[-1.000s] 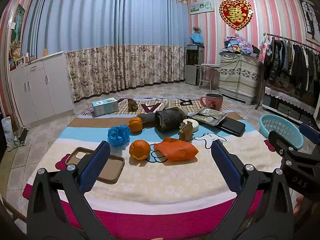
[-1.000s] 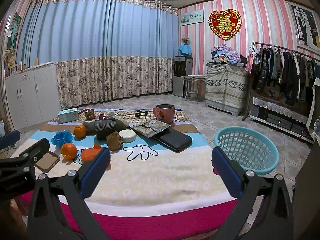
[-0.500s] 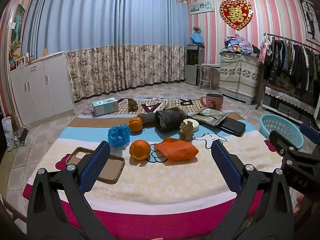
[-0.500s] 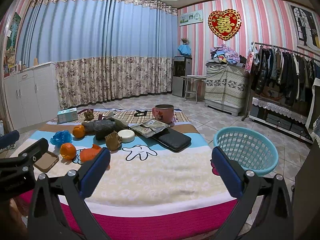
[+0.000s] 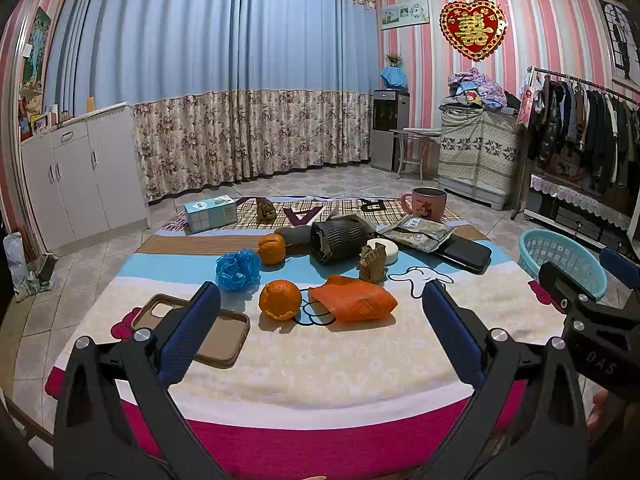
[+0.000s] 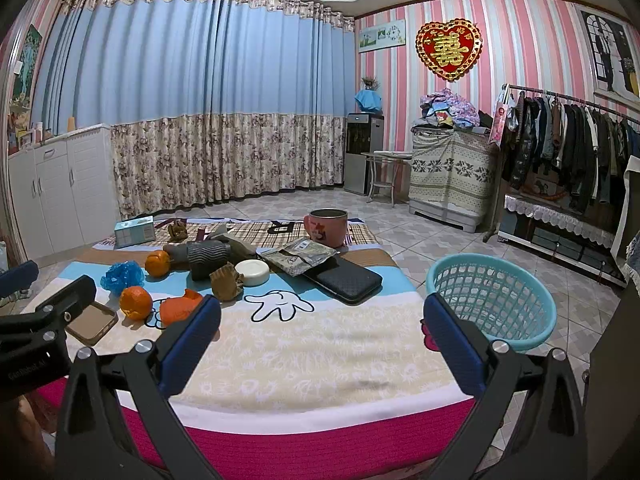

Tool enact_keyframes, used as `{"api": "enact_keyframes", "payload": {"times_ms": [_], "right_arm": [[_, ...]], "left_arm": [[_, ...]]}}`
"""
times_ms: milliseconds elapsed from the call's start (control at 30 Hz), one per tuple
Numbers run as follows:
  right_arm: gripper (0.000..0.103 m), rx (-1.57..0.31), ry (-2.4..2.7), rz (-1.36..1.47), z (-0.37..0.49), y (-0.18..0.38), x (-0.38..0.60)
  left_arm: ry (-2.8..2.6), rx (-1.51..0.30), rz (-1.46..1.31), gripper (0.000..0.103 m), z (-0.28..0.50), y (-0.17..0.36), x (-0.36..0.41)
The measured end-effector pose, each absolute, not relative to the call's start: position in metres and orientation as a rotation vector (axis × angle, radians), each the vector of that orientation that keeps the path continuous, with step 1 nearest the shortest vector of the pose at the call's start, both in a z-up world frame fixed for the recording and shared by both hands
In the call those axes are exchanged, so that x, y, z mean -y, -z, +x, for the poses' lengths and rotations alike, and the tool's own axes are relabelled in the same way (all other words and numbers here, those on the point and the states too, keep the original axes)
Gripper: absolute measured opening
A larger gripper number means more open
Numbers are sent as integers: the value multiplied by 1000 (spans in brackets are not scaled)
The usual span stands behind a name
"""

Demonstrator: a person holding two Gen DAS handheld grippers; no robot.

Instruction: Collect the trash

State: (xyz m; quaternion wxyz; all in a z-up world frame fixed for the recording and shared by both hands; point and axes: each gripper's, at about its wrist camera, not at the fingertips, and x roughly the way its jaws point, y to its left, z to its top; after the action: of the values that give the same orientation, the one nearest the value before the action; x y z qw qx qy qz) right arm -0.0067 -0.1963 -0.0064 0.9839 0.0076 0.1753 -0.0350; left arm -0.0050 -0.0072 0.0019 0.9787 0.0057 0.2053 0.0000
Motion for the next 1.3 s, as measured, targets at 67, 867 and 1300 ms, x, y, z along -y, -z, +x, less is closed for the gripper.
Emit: {"api": "enact_keyframes", "payload": {"times_ms": [67, 867, 1300], "right_arm": [[99, -352, 71, 15, -7, 6, 197], [99, -351, 72, 13, -7, 4, 200], [99, -349, 73, 14, -8, 4, 201]], "left_arm": [[0, -414, 12, 98, -5, -2, 7], [-2, -414, 8, 98, -3, -6, 1], [-3, -414, 8, 98, -1, -5, 0]]}}
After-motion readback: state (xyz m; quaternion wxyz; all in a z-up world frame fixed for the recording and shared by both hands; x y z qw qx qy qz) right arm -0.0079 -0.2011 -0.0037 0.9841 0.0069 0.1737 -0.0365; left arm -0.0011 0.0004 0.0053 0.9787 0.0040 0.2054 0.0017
